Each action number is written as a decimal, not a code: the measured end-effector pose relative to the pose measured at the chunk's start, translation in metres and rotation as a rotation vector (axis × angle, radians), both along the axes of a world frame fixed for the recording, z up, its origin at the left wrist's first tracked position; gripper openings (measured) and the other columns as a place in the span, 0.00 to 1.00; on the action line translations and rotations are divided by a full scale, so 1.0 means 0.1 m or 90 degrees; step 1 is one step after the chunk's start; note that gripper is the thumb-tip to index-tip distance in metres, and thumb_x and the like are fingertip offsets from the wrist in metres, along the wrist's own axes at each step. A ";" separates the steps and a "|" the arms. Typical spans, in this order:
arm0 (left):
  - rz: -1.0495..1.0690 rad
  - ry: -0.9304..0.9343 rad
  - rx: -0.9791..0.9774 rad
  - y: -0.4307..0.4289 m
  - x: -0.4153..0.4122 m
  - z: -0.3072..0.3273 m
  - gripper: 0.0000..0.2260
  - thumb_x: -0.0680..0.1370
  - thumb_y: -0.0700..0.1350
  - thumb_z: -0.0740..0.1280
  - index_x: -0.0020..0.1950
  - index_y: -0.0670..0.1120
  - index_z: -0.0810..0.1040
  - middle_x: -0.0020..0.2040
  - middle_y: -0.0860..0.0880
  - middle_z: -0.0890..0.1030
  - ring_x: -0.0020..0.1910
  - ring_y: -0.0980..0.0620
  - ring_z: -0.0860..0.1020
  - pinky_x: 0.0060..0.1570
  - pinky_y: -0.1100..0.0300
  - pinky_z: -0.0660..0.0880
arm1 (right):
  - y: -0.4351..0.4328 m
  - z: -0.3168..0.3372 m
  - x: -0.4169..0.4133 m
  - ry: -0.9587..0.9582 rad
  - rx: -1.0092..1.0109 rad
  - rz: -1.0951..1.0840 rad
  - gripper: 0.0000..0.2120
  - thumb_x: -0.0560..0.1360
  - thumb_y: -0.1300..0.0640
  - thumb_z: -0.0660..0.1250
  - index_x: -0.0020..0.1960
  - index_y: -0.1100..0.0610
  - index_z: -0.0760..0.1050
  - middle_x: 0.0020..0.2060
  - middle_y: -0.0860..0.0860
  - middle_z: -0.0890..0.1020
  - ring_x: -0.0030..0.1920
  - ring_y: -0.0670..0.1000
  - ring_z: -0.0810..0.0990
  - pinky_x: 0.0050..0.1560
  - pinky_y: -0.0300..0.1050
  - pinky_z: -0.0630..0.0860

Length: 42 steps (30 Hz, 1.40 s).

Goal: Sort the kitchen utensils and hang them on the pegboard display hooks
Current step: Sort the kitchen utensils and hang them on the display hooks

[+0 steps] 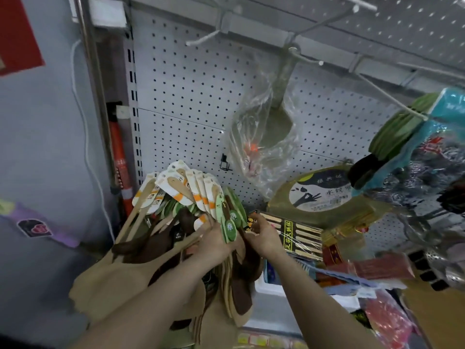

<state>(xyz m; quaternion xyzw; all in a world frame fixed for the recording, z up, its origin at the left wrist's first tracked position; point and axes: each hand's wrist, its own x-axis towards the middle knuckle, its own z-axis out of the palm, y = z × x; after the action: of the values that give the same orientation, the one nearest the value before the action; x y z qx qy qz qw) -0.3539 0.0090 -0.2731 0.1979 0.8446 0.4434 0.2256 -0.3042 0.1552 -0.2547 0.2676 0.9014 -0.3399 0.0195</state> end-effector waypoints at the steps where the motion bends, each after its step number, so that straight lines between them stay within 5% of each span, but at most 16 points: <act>1: 0.014 -0.017 0.005 0.05 0.02 -0.04 0.24 0.75 0.44 0.69 0.69 0.45 0.67 0.64 0.46 0.75 0.64 0.47 0.73 0.53 0.64 0.67 | 0.06 -0.02 -0.04 -0.002 -0.012 0.004 0.25 0.77 0.54 0.69 0.72 0.51 0.67 0.63 0.55 0.78 0.62 0.55 0.77 0.58 0.46 0.73; 8: 0.128 -0.120 -0.006 0.29 0.08 -0.33 0.29 0.73 0.47 0.70 0.72 0.46 0.66 0.66 0.46 0.76 0.64 0.47 0.74 0.62 0.57 0.72 | 0.34 -0.15 -0.32 -0.038 -0.054 0.047 0.29 0.77 0.54 0.69 0.75 0.54 0.62 0.67 0.55 0.76 0.64 0.56 0.75 0.59 0.46 0.72; 15: 0.247 -0.161 0.003 0.43 0.15 -0.55 0.20 0.76 0.51 0.65 0.66 0.46 0.72 0.64 0.45 0.77 0.64 0.44 0.74 0.63 0.53 0.71 | 0.42 -0.41 -0.58 -0.092 -0.108 0.089 0.27 0.78 0.51 0.68 0.73 0.56 0.64 0.64 0.56 0.77 0.62 0.56 0.76 0.56 0.44 0.73; 17: 0.277 -0.168 0.026 0.50 0.14 -0.66 0.26 0.71 0.56 0.64 0.67 0.48 0.72 0.65 0.46 0.77 0.65 0.44 0.73 0.65 0.50 0.70 | 0.44 -0.49 -0.65 -0.114 -0.110 0.103 0.26 0.78 0.51 0.67 0.72 0.58 0.64 0.65 0.57 0.77 0.63 0.57 0.75 0.57 0.45 0.72; 23: 0.413 -0.244 0.077 0.61 0.11 -0.79 0.20 0.78 0.43 0.67 0.67 0.41 0.68 0.62 0.45 0.76 0.63 0.46 0.73 0.52 0.66 0.66 | 0.53 -0.60 -0.79 -0.135 -0.164 0.145 0.19 0.78 0.54 0.68 0.67 0.57 0.73 0.61 0.55 0.80 0.58 0.55 0.78 0.54 0.42 0.73; 30: 0.377 -0.246 0.086 0.66 0.08 -0.80 0.20 0.79 0.44 0.65 0.68 0.42 0.65 0.65 0.43 0.75 0.64 0.45 0.73 0.56 0.62 0.69 | 0.53 -0.57 -0.75 -0.157 -0.367 0.047 0.15 0.76 0.58 0.71 0.61 0.58 0.78 0.47 0.52 0.84 0.47 0.53 0.83 0.41 0.42 0.79; 39: 0.313 -0.202 0.192 0.60 0.06 -0.53 0.20 0.82 0.48 0.59 0.73 0.47 0.62 0.61 0.55 0.70 0.64 0.55 0.69 0.53 0.69 0.62 | 0.62 -0.41 -0.56 -0.110 -0.539 0.017 0.17 0.72 0.54 0.76 0.58 0.59 0.80 0.49 0.57 0.86 0.51 0.57 0.85 0.59 0.55 0.79; 42: 0.327 -0.234 0.220 0.54 0.02 -0.47 0.21 0.81 0.52 0.59 0.72 0.46 0.64 0.64 0.51 0.73 0.68 0.50 0.70 0.62 0.63 0.65 | 0.55 -0.32 -0.52 -0.104 -0.533 0.066 0.17 0.71 0.58 0.76 0.58 0.60 0.81 0.50 0.57 0.86 0.52 0.57 0.85 0.60 0.55 0.79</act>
<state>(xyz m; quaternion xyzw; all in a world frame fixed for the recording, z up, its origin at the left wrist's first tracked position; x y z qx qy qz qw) -0.3518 0.0633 -0.3205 -0.0687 0.7246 0.6502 0.2181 -0.3564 0.2103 -0.2864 0.2168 0.6932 -0.6529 0.2150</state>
